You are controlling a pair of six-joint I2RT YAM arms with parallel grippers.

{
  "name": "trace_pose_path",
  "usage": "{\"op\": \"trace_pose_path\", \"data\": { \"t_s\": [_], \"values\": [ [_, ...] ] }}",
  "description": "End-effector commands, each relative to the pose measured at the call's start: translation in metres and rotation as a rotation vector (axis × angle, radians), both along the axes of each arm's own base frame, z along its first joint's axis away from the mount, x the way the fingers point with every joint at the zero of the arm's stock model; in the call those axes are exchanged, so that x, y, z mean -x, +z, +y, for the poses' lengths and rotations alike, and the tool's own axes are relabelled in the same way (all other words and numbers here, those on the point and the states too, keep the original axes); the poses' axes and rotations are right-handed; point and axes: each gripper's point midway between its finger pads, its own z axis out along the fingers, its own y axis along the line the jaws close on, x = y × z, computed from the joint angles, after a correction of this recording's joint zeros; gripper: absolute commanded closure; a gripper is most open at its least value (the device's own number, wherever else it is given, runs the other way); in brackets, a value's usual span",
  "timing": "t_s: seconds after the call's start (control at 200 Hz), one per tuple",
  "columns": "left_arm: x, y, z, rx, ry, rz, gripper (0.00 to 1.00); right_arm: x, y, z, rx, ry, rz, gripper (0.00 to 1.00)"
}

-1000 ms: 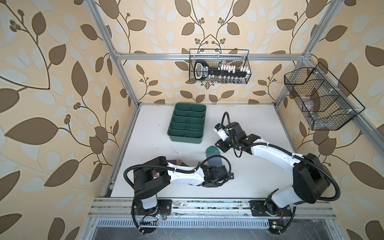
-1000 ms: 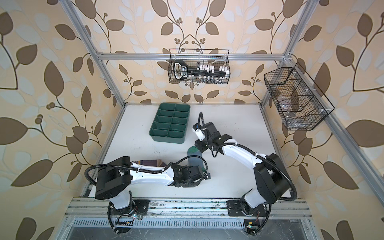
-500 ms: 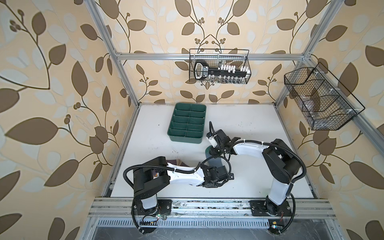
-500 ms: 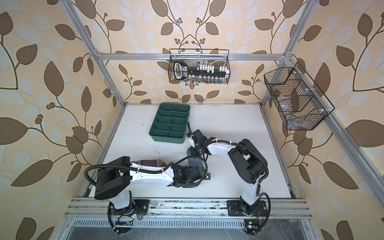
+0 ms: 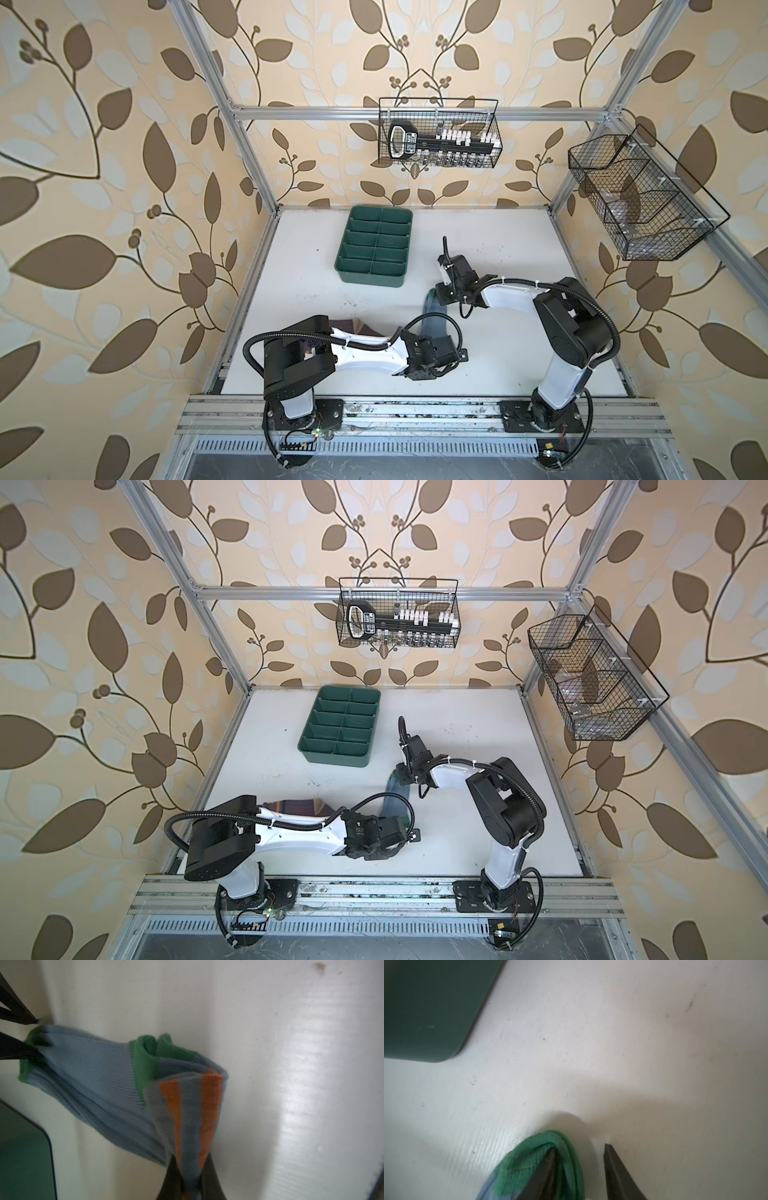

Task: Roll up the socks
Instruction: 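Hold the roll with the left gripper while the right gripper releases and swings back, then grasp the roll again with the right gripper beside the left gripper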

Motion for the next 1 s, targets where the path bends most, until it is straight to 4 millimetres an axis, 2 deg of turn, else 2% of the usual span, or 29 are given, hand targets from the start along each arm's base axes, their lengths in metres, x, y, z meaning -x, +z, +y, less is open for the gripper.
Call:
{"op": "trace_pose_path", "data": {
  "t_s": [0.0, 0.05, 0.135, 0.3, 0.38, 0.485, 0.62, 0.73, 0.8, 0.995],
  "values": [
    [0.028, 0.013, -0.011, 0.039, -0.044, 0.132, 0.99, 0.004, 0.018, 0.004, -0.01, 0.063, -0.084, 0.62],
    [0.031, 0.012, -0.011, 0.025, -0.042, 0.172, 0.99, 0.002, 0.044, 0.01, -0.06, 0.092, -0.156, 0.6],
    [0.034, 0.01, -0.012, 0.006, -0.027, 0.25, 1.0, -0.002, 0.097, 0.009, -0.138, 0.099, -0.281, 0.56],
    [0.025, 0.007, -0.011, -0.022, 0.07, 0.365, 0.97, 0.0, 0.197, -0.02, -0.283, 0.042, -0.485, 0.48],
    [0.02, 0.003, -0.008, -0.047, 0.135, 0.444, 0.95, 0.009, 0.233, -0.041, -0.32, -0.013, -0.556, 0.47],
    [0.011, -0.004, -0.007, -0.06, 0.227, 0.547, 0.92, 0.032, 0.262, -0.066, -0.295, -0.06, -0.632, 0.48],
    [0.0, -0.013, -0.009, -0.051, 0.327, 0.674, 0.9, 0.07, 0.274, -0.078, -0.248, 0.009, -0.678, 0.5],
    [-0.004, -0.015, -0.014, -0.04, 0.352, 0.724, 0.9, 0.109, 0.27, -0.072, -0.206, 0.152, -0.712, 0.53],
    [-0.006, -0.018, -0.013, -0.052, 0.363, 0.747, 0.9, 0.136, 0.26, -0.061, -0.144, 0.299, -0.725, 0.57],
    [-0.022, -0.031, -0.005, -0.064, 0.444, 0.819, 0.9, 0.217, 0.199, -0.035, 0.08, 0.791, -0.63, 0.58]
  ]
}}
